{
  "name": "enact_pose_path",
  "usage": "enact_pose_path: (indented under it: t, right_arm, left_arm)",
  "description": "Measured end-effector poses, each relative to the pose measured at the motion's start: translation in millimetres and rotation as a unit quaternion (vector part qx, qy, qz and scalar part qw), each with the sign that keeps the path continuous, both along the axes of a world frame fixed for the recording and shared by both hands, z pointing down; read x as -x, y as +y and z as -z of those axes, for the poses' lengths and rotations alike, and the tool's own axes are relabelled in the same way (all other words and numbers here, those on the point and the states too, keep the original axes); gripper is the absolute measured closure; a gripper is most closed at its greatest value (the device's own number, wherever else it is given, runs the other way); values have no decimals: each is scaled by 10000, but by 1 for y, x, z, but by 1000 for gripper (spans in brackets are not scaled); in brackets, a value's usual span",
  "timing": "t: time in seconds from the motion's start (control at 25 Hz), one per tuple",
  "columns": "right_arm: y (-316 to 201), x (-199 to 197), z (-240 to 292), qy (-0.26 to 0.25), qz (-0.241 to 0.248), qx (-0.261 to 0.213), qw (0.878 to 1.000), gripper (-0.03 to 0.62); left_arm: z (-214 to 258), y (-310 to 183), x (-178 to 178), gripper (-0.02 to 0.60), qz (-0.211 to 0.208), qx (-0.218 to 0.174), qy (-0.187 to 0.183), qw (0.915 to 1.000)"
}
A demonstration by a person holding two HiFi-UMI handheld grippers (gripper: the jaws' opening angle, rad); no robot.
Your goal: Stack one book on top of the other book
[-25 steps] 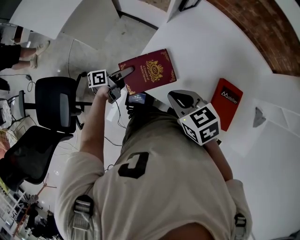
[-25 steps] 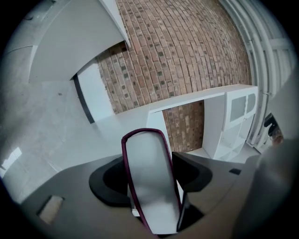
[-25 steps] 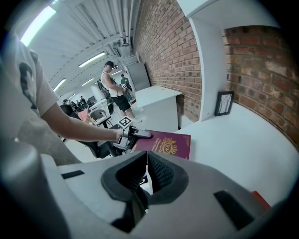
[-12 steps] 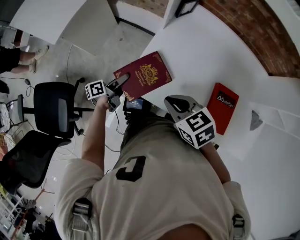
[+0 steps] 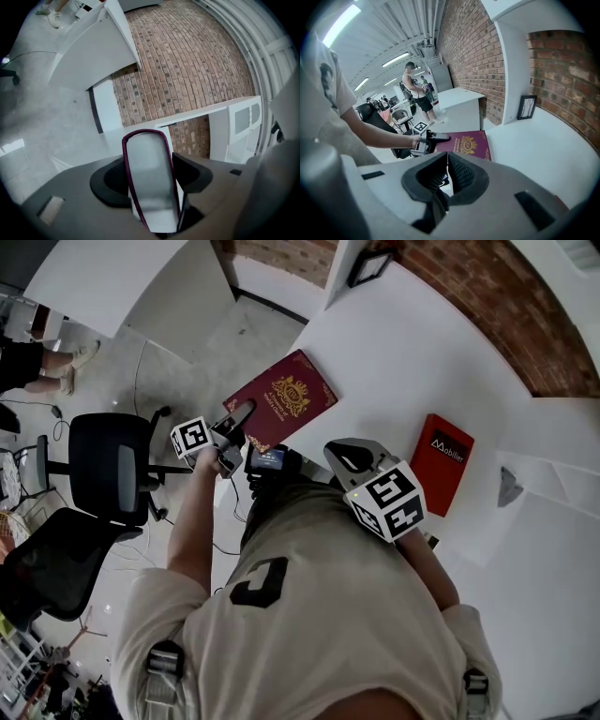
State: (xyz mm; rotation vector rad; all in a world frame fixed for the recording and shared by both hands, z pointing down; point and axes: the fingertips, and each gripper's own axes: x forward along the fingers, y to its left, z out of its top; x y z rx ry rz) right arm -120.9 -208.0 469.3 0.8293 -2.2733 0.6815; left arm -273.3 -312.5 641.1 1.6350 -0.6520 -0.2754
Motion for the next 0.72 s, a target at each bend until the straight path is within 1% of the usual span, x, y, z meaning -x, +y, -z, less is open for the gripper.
enact_pose_path:
  t: [0.16,0.32,0.56,0.72]
  right_arm:
    - [1,2,1,1,18,-34,10000,588]
    - [-1,0,3,-3,8,-69,10000,588]
    - [-2,1,8,21,0,-155,9999,588]
    - [-4,-2,11,27,33,-198,9998,588]
  left_arm:
    - [-3,4,6,318,19,83,-154,9998]
    - [-6,9,9,318,80,296,-274,9992]
    - [-4,22,13,321,278,505,-155,9982]
    - [-3,25,16,324,403,618,-218,9970]
